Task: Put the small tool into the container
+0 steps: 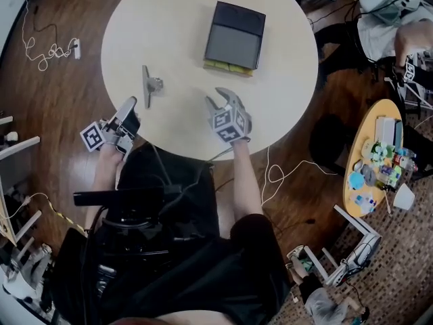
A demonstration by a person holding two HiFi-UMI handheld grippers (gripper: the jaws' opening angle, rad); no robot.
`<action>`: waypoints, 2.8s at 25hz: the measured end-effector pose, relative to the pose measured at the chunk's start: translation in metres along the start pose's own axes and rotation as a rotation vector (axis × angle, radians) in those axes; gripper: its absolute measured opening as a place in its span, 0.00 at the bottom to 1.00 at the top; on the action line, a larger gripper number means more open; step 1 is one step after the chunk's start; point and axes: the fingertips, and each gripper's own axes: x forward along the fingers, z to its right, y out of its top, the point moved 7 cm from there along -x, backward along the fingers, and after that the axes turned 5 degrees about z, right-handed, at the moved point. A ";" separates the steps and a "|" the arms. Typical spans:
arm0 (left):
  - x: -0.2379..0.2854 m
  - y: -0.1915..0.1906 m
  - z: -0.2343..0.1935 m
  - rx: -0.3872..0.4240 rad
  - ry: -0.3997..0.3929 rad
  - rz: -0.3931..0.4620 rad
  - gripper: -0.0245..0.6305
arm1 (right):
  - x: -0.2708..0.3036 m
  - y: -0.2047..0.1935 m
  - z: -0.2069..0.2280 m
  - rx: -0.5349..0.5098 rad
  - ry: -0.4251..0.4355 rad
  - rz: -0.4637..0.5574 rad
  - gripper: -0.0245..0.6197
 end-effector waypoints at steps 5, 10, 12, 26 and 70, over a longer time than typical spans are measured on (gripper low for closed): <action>-0.010 0.000 0.004 0.018 0.004 0.028 0.07 | 0.018 0.000 0.036 -0.165 -0.038 -0.096 0.29; -0.012 -0.006 0.006 0.028 0.011 0.058 0.07 | 0.034 0.002 0.073 -0.258 -0.054 -0.147 0.29; -0.012 -0.008 0.007 0.031 0.008 0.067 0.07 | 0.040 0.001 0.081 -0.287 -0.053 -0.169 0.29; -0.026 -0.001 0.011 0.041 -0.004 0.113 0.07 | 0.081 -0.010 0.082 -0.353 0.044 -0.297 0.30; -0.021 -0.002 0.015 0.040 -0.024 0.081 0.07 | 0.068 -0.031 0.031 -0.397 0.159 -0.404 0.21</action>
